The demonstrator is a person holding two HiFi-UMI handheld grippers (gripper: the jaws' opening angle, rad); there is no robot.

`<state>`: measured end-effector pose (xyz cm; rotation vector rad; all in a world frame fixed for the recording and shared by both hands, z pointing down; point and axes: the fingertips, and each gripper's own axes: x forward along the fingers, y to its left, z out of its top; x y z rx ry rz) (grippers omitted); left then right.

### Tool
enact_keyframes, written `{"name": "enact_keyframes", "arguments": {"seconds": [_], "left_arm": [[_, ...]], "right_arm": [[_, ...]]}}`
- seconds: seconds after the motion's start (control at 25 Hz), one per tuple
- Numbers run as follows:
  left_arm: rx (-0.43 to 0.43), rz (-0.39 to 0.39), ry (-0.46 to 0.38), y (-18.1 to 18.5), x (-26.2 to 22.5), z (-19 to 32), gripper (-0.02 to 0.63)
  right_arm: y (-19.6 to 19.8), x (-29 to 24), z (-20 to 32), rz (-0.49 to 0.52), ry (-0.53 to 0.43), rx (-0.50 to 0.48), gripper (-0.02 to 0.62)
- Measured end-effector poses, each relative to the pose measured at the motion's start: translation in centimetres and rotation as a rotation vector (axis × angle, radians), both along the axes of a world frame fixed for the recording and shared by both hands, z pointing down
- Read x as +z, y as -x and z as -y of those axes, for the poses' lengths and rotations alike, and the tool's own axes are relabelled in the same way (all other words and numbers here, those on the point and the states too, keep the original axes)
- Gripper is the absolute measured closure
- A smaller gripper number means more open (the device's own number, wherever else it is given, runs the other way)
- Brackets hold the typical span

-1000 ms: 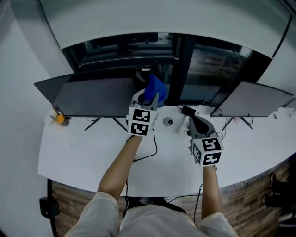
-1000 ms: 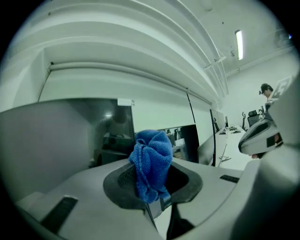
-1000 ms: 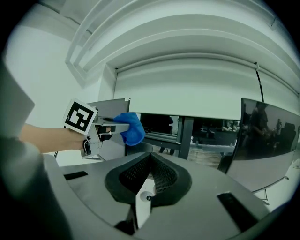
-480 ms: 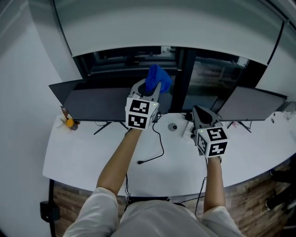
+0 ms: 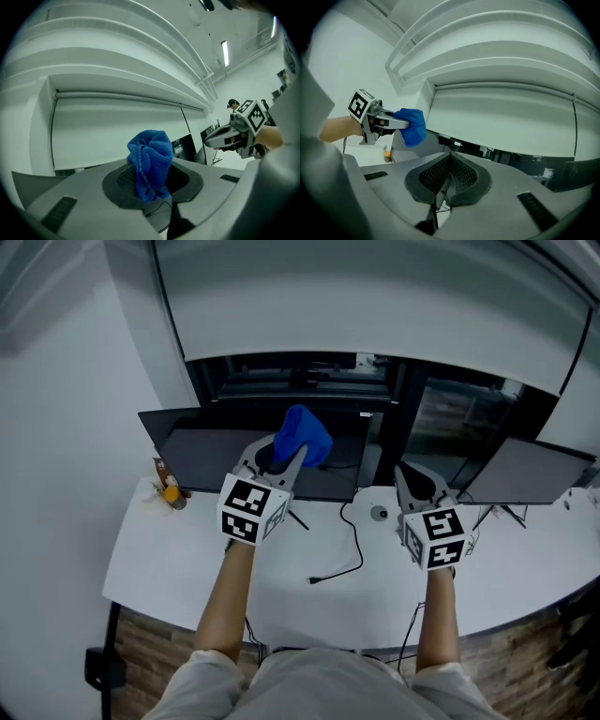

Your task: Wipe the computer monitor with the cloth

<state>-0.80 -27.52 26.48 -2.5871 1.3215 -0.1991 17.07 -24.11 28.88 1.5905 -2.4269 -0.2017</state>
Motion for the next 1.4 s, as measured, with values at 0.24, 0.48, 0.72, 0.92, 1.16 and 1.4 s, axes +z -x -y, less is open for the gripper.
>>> {"name": "enact_keyframes", "arguments": {"seconds": [0.24, 0.48, 0.72, 0.92, 1.16, 1.4], "left_arm": [[-0.059, 0.002, -0.005, 5.0, 2.3, -2.9, 0.492], [-0.065, -0.006, 0.004, 7.4, 4.3, -4.7, 0.492], [-0.064, 0.019, 0.011, 7.4, 5.4, -5.0, 0.492], [-0.042, 0.049, -0.005, 6.5, 4.9, -5.0, 0.491], [-0.035, 0.047, -0.003, 6.3, 5.1, -4.8, 0.489], [-0.038, 0.047, 0.009, 6.4, 5.4, -4.5, 0.489]], "right_arm": [[3.9, 0.4, -0.8, -0.009, 0.0, -0.051, 0.58], [6.8, 2.3, -1.4, -0.009, 0.026, -0.09, 0.581], [8.4, 3.0, -1.5, -0.021, 0.037, -0.1, 0.583], [9.5, 3.2, -1.2, -0.054, 0.035, -0.111, 0.583], [9.5, 3.7, -0.8, -0.06, 0.034, -0.097, 0.583], [9.4, 3.9, -0.6, -0.067, 0.043, -0.091, 0.582]]}}
